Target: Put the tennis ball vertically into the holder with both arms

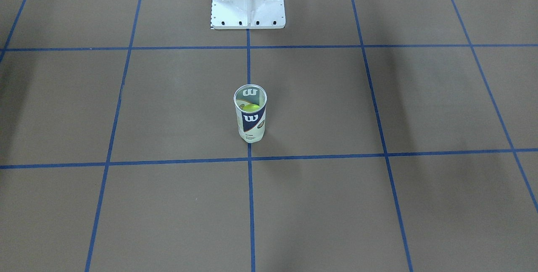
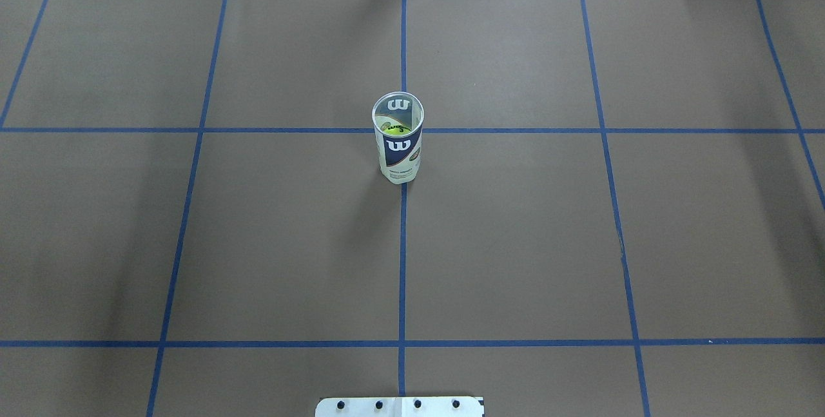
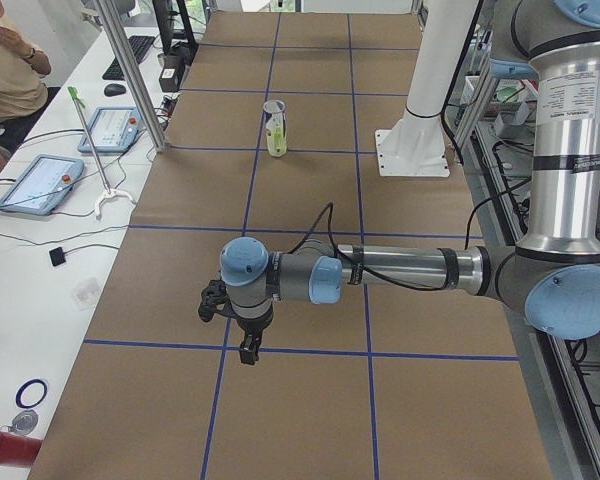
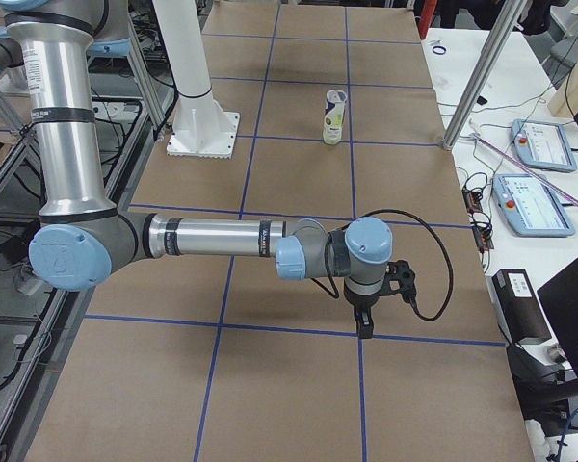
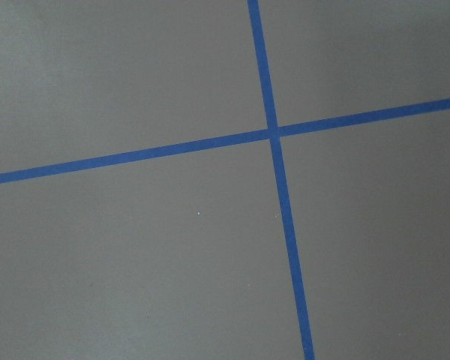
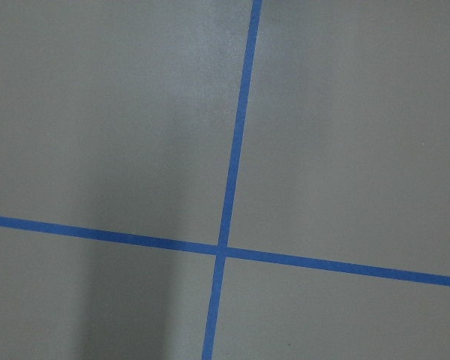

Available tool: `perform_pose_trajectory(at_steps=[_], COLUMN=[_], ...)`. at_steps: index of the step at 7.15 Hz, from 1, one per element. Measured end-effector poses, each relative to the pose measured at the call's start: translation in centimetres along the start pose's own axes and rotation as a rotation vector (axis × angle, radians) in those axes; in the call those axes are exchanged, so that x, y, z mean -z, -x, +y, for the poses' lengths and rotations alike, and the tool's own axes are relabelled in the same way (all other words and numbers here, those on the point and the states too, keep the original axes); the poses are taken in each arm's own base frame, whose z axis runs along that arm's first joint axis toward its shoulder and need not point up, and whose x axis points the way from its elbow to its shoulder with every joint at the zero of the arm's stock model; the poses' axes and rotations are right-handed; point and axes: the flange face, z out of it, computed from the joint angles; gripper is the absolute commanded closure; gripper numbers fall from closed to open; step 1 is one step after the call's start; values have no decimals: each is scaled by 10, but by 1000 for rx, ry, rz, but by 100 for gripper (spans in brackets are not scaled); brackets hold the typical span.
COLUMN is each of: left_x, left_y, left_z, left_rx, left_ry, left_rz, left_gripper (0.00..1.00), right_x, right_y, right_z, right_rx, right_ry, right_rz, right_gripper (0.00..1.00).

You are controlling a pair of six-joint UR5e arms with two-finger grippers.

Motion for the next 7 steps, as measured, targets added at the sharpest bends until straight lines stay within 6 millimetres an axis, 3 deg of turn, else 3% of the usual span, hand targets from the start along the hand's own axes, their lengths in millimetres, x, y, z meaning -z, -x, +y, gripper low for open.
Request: perform_pose_trajectory(at_steps=[4,7], left_x=[-2,-6], left_y=[1,5], left_z=[3,10], left_rx=[2,11], left_ry=[4,12], left_rz=[0,1], left_gripper=[0,0], right_x=[-12,-30], right_y=[-11,-21], right_z=[9,38], right_rx=[-18,-36], right_ry=[26,66], right_rz=[-7,-24], right_gripper=[0,0])
